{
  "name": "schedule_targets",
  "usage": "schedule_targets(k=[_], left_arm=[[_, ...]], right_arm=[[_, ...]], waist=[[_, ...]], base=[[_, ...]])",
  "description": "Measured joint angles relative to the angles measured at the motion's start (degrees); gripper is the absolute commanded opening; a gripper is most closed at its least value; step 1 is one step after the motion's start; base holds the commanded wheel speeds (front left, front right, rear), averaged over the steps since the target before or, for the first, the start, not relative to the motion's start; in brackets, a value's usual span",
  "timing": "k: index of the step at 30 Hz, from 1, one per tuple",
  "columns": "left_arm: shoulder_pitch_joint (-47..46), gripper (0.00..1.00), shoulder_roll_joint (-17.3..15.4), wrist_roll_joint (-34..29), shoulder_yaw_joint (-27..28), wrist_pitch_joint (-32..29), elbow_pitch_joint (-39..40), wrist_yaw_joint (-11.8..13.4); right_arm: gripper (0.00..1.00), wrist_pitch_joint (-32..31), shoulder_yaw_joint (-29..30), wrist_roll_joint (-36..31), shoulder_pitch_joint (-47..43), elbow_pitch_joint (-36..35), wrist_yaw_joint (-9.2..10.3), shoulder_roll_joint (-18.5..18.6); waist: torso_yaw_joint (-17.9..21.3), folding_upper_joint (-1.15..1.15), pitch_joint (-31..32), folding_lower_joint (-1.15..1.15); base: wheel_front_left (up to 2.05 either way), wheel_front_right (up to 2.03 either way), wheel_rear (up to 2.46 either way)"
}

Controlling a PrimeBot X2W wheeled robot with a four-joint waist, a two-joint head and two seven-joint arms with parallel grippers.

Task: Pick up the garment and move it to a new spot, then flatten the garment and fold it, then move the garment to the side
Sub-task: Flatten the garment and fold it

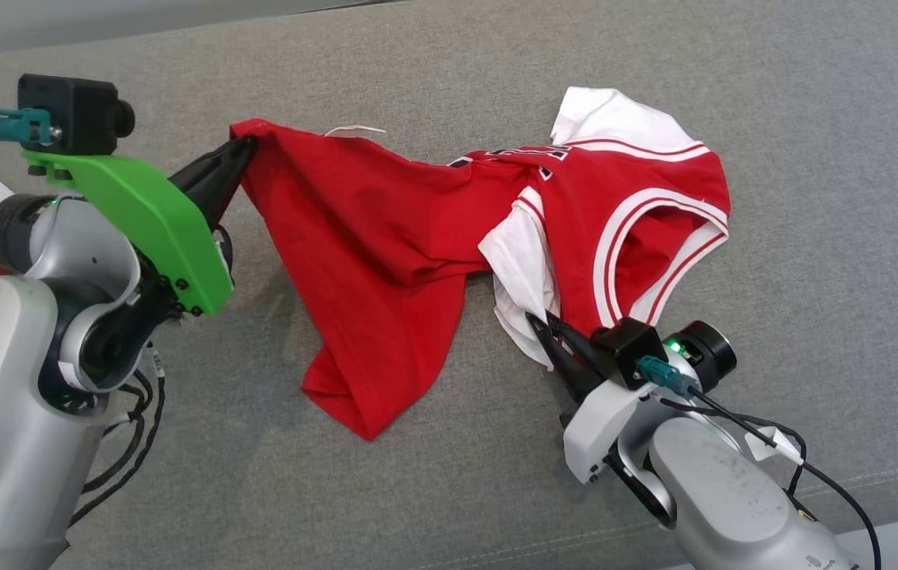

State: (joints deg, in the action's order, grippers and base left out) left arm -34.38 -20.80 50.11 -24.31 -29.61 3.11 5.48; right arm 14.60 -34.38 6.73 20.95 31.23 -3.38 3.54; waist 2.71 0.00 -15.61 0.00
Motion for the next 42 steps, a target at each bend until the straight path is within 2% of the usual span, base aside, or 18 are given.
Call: schedule_targets(k=[3, 7, 15, 21, 28, 30, 34, 42], left_arm=[[0.09, 0.00, -0.74, 0.00, 1.15, 0.63, -0.64, 0.00], [0.70, 0.00, -2.18, 0.14, 3.33, 1.52, -0.78, 0.00], [3.31, 0.00, -3.37, 1.58, 5.21, 2.82, -0.34, -0.01], [3.92, 0.00, -1.88, 3.36, 4.78, 3.45, 2.60, -1.48], [5.86, 0.00, -1.76, 6.01, 4.80, 3.44, 7.71, -2.52], [7.59, 0.00, -1.97, 6.13, 4.90, 3.42, 9.71, -2.52], [9.41, 0.00, -3.37, 6.24, 5.39, 2.57, 14.39, -2.47], [9.61, 0.00, -5.13, 10.66, 9.01, 0.20, 23.98, -1.78]], right_arm=[[0.00, 0.00, 0.71, 0.70, -0.01, -1.24, -0.15, -0.02], [0.00, 0.00, 3.26, 4.50, 0.01, -3.92, -1.68, 0.74], [0.00, -4.28, 10.37, 9.68, 4.02, -9.70, -3.16, 12.55], [0.00, -8.34, 11.91, 14.67, 5.56, -15.38, -3.74, 17.28], [0.00, -14.71, 13.52, 20.24, 4.46, -22.38, -3.75, 24.57], [0.00, -16.02, 14.44, 23.29, 1.97, -25.13, -3.75, 25.90], [0.00, -16.23, 20.75, 28.98, -2.86, -31.87, -3.74, 28.63], [0.00, -15.82, 31.97, 35.98, -2.61, -51.07, -3.74, 34.06]], waist=[[0.49, 0.00, 0.43, 0.00], [1.46, 0.00, 1.18, 0.00], [3.52, 0.00, 3.79, 0.00], [4.31, 0.00, 6.62, 0.00], [4.25, 0.00, 10.35, 0.00], [4.09, 0.00, 11.40, 0.00], [3.55, 0.00, 13.30, 0.00], [2.87, 0.00, 16.88, 0.00]], base=[[0.00, 0.00, 0.00], [0.00, 0.00, 0.00], [0.00, 0.00, 0.00], [0.00, 0.00, 0.00], [0.00, 0.00, 0.00], [0.00, 0.00, 0.00], [0.00, 0.00, 0.00], [0.00, 0.00, 0.00]])
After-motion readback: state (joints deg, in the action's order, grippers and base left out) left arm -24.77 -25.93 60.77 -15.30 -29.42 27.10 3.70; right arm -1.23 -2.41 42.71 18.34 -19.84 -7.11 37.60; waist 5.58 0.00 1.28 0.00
